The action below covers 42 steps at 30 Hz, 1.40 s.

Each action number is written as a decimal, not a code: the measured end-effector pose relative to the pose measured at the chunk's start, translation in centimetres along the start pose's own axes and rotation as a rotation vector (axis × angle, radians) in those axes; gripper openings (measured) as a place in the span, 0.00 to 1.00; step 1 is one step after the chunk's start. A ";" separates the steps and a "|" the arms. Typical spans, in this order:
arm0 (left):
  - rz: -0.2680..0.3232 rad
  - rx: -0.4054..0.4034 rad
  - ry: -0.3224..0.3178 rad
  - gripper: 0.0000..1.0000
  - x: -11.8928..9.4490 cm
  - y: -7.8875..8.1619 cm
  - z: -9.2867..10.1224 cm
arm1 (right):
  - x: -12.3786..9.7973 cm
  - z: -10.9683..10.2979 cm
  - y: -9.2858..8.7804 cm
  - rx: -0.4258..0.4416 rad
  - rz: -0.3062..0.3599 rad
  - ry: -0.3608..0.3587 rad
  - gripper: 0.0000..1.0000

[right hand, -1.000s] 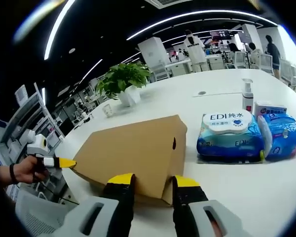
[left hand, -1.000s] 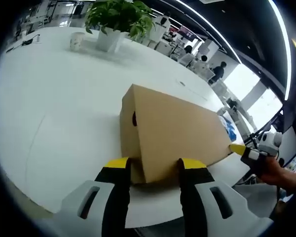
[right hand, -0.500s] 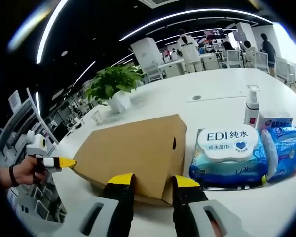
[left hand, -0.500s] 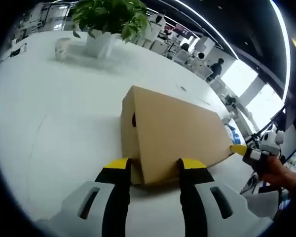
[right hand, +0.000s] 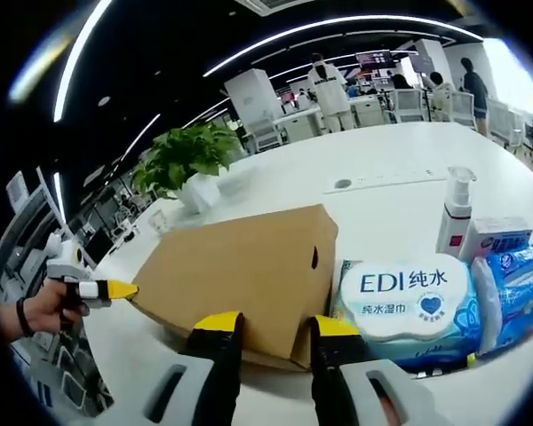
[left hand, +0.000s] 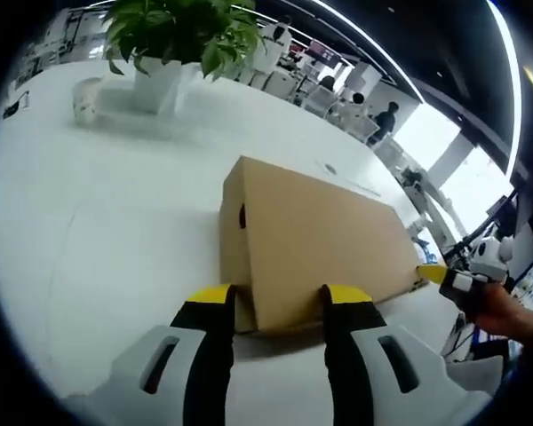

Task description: Operate the shoe box by opening the lid, removing the specified soft item, and placing it in the target area until the item is outside and the box remains undamaged.

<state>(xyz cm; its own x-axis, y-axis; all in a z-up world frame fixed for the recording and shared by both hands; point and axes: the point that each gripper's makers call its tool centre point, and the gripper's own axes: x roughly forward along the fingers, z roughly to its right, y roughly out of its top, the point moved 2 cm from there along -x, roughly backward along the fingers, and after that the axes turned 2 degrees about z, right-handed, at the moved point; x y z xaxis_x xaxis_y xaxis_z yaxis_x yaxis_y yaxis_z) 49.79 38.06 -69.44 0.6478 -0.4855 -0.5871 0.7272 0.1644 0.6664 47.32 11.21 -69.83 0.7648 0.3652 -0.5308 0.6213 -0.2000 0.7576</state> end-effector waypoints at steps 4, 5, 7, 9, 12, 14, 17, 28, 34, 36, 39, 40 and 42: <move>0.000 0.004 -0.003 0.38 0.1 0.1 -0.1 | 0.1 0.1 0.1 0.000 -0.001 -0.002 0.27; 0.000 0.004 -0.004 0.38 0.1 0.1 -0.1 | 0.1 0.1 0.1 0.002 -0.002 -0.001 0.27; -0.001 0.004 -0.005 0.39 0.1 0.1 -0.2 | 0.1 0.2 0.1 0.002 -0.004 0.003 0.27; -0.007 0.003 -0.002 0.39 0.1 0.2 -0.2 | 0.0 0.1 0.1 0.002 -0.006 0.006 0.27; -0.014 0.019 0.003 0.39 -0.1 0.2 0.0 | 0.0 0.2 0.1 0.017 0.002 0.008 0.28; -0.014 0.040 0.005 0.40 -0.3 0.2 0.1 | -0.3 0.2 -0.1 0.029 0.002 0.012 0.30; -0.001 0.065 0.013 0.45 -1.2 0.2 0.2 | -1.1 0.2 -0.4 -0.001 -0.002 0.022 0.38; 0.039 0.175 0.007 0.52 -5.5 -2.0 2.1 | -8.3 3.4 -1.3 -0.033 0.091 -0.030 0.49; 0.071 0.194 -0.014 0.57 -6.7 -3.4 4.5 | -12.6 5.2 -1.6 -0.072 0.138 -0.081 0.52; 0.083 0.209 -0.018 0.57 -7.0 -3.7 5.4 | -14.1 5.4 -1.6 -0.093 0.151 -0.094 0.53; 0.099 0.223 -0.021 0.59 -7.3 -4.1 6.7 | -15.6 5.8 -1.8 -0.107 0.165 -0.111 0.56; 0.104 0.232 -0.024 0.60 -7.5 -4.4 7.3 | -16.2 5.9 -1.8 -0.109 0.171 -0.117 0.56; 0.104 0.255 -0.023 0.59 -7.5 -5.0 8.0 | -17.3 6.0 -2.0 -0.107 0.185 -0.122 0.58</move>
<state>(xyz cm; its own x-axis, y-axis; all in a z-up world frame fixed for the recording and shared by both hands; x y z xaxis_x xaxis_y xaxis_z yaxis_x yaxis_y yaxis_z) 39.44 34.02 -64.69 0.7085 -0.4969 -0.5011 0.5745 -0.0061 0.8185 33.90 -0.21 -64.46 0.8829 0.2174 -0.4162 0.4520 -0.1534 0.8787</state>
